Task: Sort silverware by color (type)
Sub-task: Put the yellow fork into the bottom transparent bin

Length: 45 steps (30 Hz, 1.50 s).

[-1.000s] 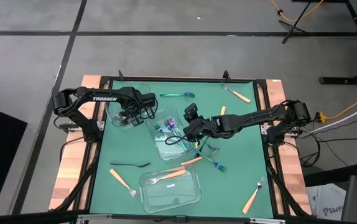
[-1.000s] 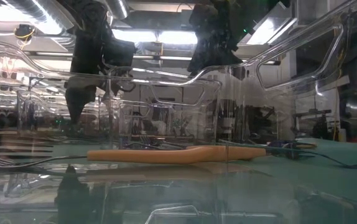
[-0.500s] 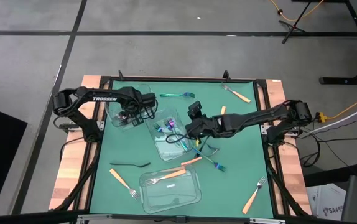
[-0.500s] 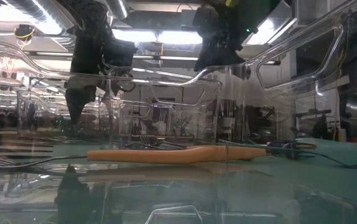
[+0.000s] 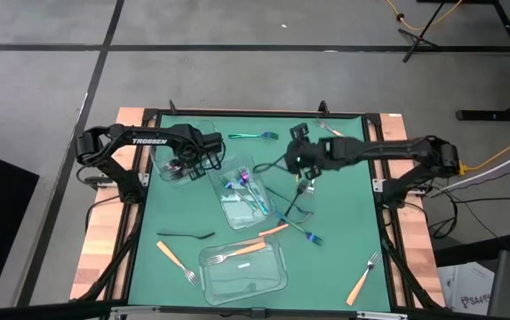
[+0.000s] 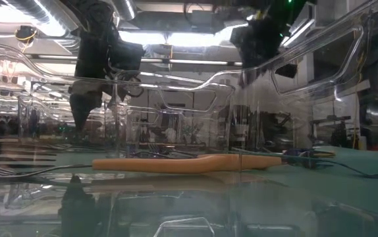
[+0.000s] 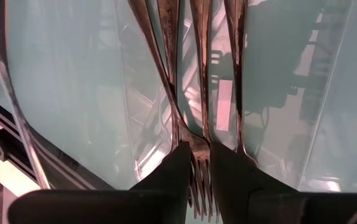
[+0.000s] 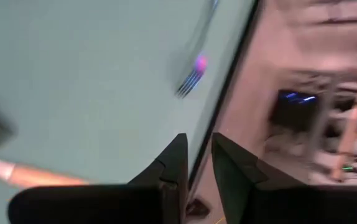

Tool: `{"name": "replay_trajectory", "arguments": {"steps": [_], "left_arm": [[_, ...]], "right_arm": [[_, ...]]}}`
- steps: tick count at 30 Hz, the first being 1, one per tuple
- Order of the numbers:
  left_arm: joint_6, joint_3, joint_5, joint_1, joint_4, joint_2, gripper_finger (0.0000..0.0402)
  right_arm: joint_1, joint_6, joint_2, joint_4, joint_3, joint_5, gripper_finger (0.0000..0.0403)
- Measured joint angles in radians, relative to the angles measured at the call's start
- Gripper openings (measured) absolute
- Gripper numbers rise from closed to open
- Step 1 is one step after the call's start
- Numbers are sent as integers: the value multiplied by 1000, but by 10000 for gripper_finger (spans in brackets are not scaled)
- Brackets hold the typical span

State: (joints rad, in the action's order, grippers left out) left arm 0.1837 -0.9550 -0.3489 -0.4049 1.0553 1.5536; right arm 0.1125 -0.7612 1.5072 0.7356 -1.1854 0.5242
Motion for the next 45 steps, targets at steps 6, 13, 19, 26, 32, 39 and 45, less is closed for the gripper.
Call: {"name": "replay_trajectory", "arguments": {"steps": [6, 13, 19, 26, 32, 39, 45], "left_arm": [[0, 0, 0, 0, -4, 0, 57], [24, 0, -1, 0, -4, 0, 57], [24, 0, -2, 1, -5, 0, 57], [25, 0, -5, 1, -22, 0, 57], [25, 0, -7, 1, -34, 0, 57], [26, 0, -8, 1, -37, 0, 57], [27, 0, -8, 1, -43, 0, 57]], "right_arm": [[181, -25, 3, 143, 0, -233, 66], [322, -112, 9, 228, 1, -507, 66], [341, -272, 17, 272, 1, -536, 66], [332, -350, 69, 292, 2, -544, 66], [332, -360, 154, 288, 2, -561, 66], [307, -426, 229, 287, 3, -537, 66], [227, -501, 237, 277, 52, -416, 66]]}}
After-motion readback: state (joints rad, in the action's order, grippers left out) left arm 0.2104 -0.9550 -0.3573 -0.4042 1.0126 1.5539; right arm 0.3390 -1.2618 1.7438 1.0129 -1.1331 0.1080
